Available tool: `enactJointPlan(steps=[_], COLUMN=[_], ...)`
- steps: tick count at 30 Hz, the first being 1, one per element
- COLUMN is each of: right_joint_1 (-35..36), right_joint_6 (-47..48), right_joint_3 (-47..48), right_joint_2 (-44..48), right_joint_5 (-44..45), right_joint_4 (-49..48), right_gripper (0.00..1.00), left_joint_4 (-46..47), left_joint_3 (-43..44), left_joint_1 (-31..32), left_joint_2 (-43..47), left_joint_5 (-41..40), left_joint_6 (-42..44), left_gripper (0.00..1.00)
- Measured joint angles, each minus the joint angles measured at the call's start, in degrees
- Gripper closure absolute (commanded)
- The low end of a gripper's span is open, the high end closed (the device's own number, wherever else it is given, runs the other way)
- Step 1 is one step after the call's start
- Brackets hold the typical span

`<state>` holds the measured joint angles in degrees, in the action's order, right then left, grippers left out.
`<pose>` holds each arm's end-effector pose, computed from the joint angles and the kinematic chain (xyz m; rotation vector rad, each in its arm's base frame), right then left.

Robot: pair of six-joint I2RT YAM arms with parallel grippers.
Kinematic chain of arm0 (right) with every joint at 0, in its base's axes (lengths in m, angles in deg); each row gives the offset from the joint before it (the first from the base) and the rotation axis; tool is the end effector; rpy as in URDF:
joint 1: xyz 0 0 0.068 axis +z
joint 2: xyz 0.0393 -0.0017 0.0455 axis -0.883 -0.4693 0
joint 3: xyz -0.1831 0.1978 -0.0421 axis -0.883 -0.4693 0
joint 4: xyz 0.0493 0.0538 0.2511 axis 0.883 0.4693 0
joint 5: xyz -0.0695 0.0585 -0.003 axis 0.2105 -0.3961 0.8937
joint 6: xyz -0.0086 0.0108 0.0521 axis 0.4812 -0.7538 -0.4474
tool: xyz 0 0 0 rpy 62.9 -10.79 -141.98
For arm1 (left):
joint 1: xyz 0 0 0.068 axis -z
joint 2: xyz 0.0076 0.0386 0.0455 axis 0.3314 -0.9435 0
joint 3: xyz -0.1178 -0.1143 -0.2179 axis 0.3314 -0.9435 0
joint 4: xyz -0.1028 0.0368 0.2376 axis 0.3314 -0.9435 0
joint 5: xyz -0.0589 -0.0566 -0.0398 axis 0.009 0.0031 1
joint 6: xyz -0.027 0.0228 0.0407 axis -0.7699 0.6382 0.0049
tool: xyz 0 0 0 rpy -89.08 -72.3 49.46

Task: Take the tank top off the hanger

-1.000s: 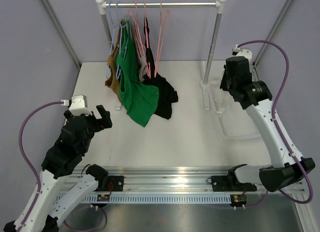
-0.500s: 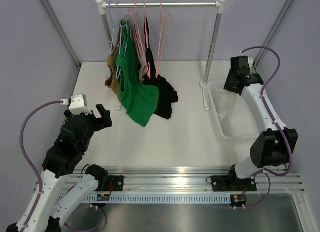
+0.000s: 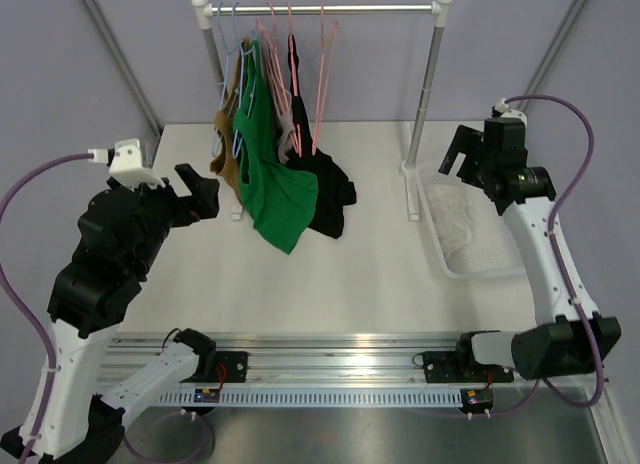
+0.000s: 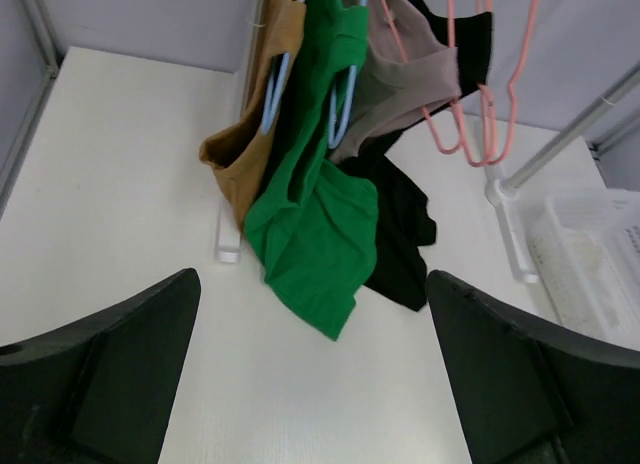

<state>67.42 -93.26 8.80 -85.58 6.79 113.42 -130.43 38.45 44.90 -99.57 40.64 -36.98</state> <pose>0.2833 0.0200 0.3859 0.3333 2.1751 0.0124 0.0971 -0.0340 0.4631 -0.1413 1.7743 -0.2860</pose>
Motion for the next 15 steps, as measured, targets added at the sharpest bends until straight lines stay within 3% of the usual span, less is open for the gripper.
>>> enactJointPlan(steps=[8,15], right_joint_1=[0.0,0.0], right_joint_6=[-7.4,-11.8], right_joint_3=[-12.4,-19.0], right_joint_2=[19.9,23.6], right_joint_5=[-16.9,-30.6], right_joint_4=[-7.5,-9.3], right_gripper=[0.01,0.05], left_joint_4=[-3.8,-4.0], left_joint_3=[24.8,36.0], left_joint_1=[0.0,1.3], left_joint_2=[-18.2,-32.0], left_joint_5=[5.0,6.2], left_joint_6=[0.0,0.1], left_gripper=[0.01,0.07])
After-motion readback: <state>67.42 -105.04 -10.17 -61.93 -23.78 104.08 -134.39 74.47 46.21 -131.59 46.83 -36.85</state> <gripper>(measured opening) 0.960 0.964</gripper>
